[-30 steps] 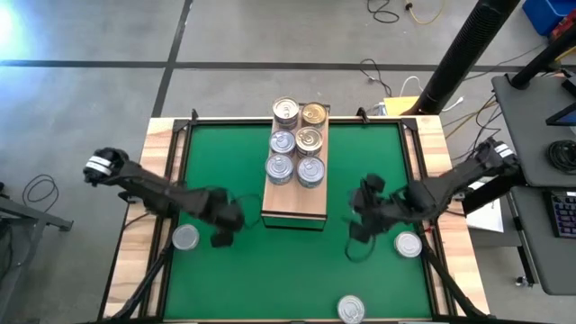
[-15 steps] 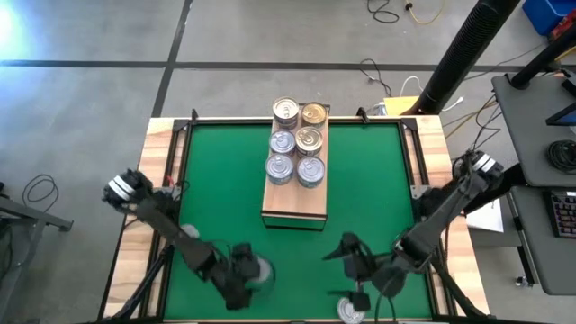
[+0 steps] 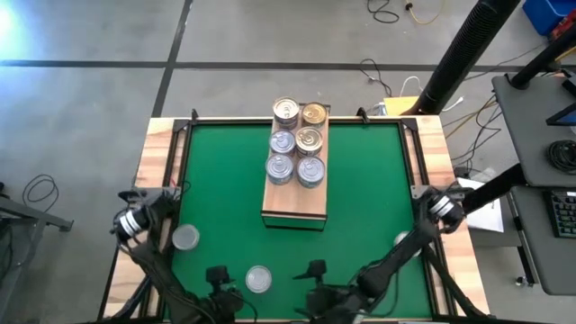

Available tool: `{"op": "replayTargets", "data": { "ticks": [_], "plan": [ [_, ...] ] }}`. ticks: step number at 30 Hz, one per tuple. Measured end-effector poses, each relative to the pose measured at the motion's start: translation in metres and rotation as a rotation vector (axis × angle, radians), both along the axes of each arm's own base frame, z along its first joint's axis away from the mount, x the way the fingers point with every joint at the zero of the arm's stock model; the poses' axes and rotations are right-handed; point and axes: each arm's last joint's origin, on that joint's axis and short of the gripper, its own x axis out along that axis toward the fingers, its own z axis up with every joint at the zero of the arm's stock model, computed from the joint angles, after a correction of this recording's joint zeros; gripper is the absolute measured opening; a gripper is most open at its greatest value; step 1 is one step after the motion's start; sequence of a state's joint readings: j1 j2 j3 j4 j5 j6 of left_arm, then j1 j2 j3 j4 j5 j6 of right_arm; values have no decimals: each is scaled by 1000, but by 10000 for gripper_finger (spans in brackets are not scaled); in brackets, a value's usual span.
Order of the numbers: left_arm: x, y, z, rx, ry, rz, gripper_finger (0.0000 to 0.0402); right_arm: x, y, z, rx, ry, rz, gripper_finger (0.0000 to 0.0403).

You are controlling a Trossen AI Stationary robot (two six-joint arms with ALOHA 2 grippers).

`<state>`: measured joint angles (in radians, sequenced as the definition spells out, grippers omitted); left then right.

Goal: Stack canned seafood by type on shelf
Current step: Put the blue tuna can on the shelf

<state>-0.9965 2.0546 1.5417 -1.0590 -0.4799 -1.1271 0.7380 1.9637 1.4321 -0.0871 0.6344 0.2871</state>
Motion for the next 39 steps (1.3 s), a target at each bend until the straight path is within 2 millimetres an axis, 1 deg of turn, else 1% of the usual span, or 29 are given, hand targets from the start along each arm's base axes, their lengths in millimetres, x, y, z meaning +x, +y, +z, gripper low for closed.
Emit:
{"op": "replayTargets", "data": {
  "ticks": [2,5,8,11,14,17,19,23,26,32,35,39],
  "plan": [
    [-3,-2,-12,3,35,28,310,15,-4,-5,9,6,-26,400],
    [-5,-2,-32,24,72,55,310,36,-15,-12,79,20,-51,400],
    [-3,-1,-43,59,66,61,309,53,-25,-22,162,26,-51,400],
    [-1,3,-48,86,40,73,309,64,-33,-36,188,24,-54,400],
    [-2,11,-47,130,-23,84,309,72,-42,-47,172,36,-72,400],
    [-4,24,-50,184,-95,121,309,80,-52,-53,168,32,-87,400],
    [-5,31,-55,184,-131,136,309,85,-57,-55,173,29,-81,400],
    [-4,41,-72,151,-174,123,309,93,-67,-61,235,54,-22,400],
    [2,45,-78,136,-242,137,309,98,-72,-70,274,82,21,400],
    [12,48,-76,163,-283,123,309,105,-77,-86,275,69,12,400],
    [15,48,-76,168,-304,113,309,106,-80,-90,242,73,23,401],
    [17,50,-77,164,-348,142,309,108,-82,-94,171,56,64,401]
  ]
}}
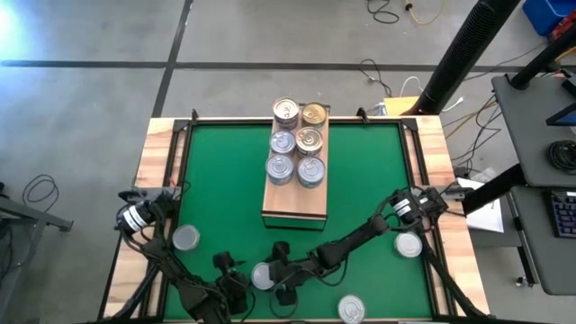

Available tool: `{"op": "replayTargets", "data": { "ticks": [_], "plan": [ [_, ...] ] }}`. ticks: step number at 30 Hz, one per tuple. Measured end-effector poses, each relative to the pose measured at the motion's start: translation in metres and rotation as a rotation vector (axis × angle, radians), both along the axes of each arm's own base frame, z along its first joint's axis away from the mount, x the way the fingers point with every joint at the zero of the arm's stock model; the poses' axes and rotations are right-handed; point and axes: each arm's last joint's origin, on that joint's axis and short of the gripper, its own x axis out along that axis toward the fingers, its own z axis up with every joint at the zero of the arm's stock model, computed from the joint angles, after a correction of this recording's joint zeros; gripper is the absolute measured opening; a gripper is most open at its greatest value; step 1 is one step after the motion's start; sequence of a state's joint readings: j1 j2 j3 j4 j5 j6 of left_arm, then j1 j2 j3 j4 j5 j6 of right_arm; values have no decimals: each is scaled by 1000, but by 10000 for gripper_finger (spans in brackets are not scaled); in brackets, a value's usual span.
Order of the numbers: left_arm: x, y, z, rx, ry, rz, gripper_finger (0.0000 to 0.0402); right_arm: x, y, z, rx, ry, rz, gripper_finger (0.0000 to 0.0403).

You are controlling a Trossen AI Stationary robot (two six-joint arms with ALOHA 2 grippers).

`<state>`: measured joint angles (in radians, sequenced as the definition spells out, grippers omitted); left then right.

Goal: Stack canned seafood by type on shelf
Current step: Put the blue tuna can on the shelf

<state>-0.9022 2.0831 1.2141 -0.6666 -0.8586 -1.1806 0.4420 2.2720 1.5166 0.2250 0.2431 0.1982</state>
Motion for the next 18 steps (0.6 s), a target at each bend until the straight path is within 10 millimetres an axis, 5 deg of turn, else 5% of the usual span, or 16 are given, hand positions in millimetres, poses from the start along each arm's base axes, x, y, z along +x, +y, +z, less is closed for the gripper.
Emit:
{"op": "replayTargets", "data": {
  "ticks": [18],
  "plan": [
    [8,-2,4,-16,-117,47,309,-2,-9,-40,-142,93,-22,401]
  ]
}}
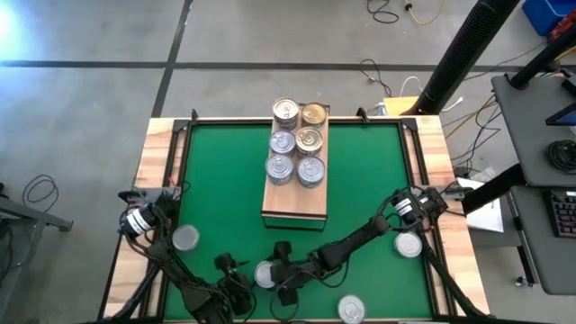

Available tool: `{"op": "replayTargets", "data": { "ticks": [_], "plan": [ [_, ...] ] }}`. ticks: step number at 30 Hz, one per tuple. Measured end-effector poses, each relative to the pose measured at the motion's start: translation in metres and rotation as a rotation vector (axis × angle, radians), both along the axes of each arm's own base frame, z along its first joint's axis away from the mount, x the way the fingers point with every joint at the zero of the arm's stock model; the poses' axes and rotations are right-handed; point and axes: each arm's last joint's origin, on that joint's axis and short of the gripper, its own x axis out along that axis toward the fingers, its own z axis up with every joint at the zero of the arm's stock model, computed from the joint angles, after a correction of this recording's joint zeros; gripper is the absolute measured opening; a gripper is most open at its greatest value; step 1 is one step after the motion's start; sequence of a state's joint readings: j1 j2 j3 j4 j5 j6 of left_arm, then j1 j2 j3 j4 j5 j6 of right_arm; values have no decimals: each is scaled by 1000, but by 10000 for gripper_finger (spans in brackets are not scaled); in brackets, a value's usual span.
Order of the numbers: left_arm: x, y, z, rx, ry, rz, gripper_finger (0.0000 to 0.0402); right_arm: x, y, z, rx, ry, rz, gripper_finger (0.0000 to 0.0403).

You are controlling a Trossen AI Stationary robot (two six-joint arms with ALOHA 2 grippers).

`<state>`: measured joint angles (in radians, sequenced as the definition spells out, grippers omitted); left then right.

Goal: Stack canned seafood by type on shelf
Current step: Put the blue tuna can on the shelf

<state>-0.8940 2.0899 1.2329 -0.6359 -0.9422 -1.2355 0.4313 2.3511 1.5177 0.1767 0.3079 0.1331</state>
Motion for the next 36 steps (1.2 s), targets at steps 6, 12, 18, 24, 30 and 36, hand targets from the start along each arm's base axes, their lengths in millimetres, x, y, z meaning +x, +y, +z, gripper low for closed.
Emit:
{"op": "replayTargets", "data": {
  "ticks": [6,12,18,24,30,36],
  "plan": [
    [6,-6,9,-8,-10,7,310,-3,0,-8,-67,38,-22,388],
    [14,-11,23,26,-26,-5,310,-9,3,-6,-141,50,-62,381],
    [17,-20,49,80,-28,-17,310,-12,15,15,-135,14,-12,381],
    [-8,-41,103,159,30,-59,310,-38,47,64,-267,-19,103,381],
    [-40,-59,147,168,-21,-89,310,-84,80,127,-516,-90,166,380],
    [-52,-65,149,170,-151,-101,310,-124,93,172,-882,-173,22,380]
  ]
}}
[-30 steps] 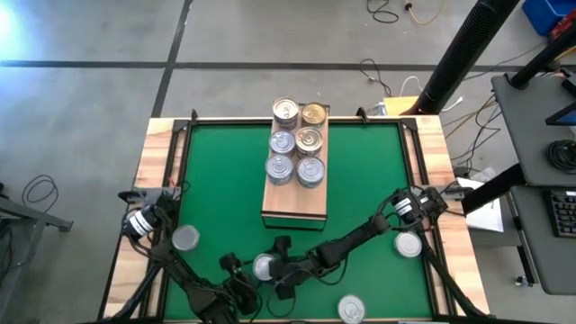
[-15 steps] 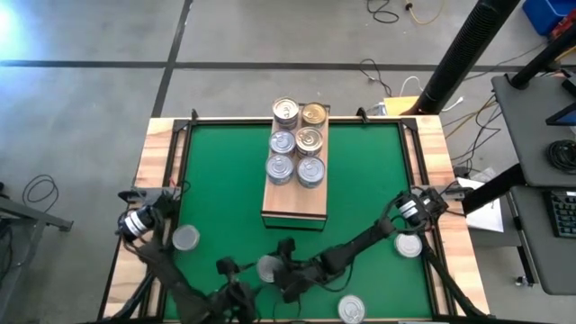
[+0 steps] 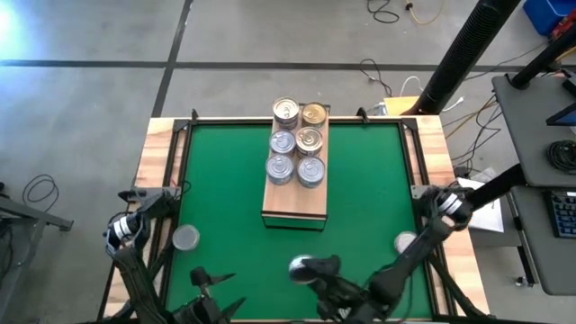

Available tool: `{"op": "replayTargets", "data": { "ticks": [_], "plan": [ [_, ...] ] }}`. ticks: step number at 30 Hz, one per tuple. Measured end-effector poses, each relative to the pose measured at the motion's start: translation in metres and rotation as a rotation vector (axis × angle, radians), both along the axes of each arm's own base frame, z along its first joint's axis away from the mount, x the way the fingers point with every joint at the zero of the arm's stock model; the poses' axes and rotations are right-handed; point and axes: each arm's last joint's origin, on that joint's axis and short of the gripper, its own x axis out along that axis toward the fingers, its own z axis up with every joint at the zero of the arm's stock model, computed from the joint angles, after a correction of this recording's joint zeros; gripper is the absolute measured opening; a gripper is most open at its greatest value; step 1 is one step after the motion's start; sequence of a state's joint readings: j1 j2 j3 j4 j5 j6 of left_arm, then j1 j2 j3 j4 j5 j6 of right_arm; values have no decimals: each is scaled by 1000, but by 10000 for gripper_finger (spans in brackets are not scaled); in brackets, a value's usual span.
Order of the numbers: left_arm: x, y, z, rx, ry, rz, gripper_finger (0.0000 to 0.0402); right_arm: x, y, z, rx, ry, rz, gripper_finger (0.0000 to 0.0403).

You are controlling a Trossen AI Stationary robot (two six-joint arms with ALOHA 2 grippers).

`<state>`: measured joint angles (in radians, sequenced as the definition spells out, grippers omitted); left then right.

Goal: Stack canned seafood by type on shelf
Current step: Put the blue tuna can on the shelf

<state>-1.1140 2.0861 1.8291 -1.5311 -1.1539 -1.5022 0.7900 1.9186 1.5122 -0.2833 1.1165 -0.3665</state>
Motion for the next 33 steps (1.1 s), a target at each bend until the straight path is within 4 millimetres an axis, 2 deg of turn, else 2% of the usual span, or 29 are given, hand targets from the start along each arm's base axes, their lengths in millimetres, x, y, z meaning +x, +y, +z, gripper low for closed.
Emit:
{"op": "replayTargets", "data": {
  "ticks": [4,6,13,17,21,28,33],
  "plan": [
    [4,4,-3,1,-115,16,310,-14,-5,27,-241,-41,-98,380],
    [8,4,-5,-30,-153,31,310,-15,-13,34,-366,-17,-154,380],
    [25,12,-23,23,-255,40,310,-13,-63,29,-807,246,-276,380],
    [34,25,-38,59,-237,76,310,-17,-90,20,-939,395,-276,380],
    [41,39,-49,68,-192,125,310,-20,-108,13,-1025,494,-280,380],
    [48,40,-46,79,-176,129,310,-26,-127,-14,-1191,686,-244,380],
    [48,39,-45,107,-185,115,310,-33,-136,-30,-1222,730,-239,380]
  ]
}}
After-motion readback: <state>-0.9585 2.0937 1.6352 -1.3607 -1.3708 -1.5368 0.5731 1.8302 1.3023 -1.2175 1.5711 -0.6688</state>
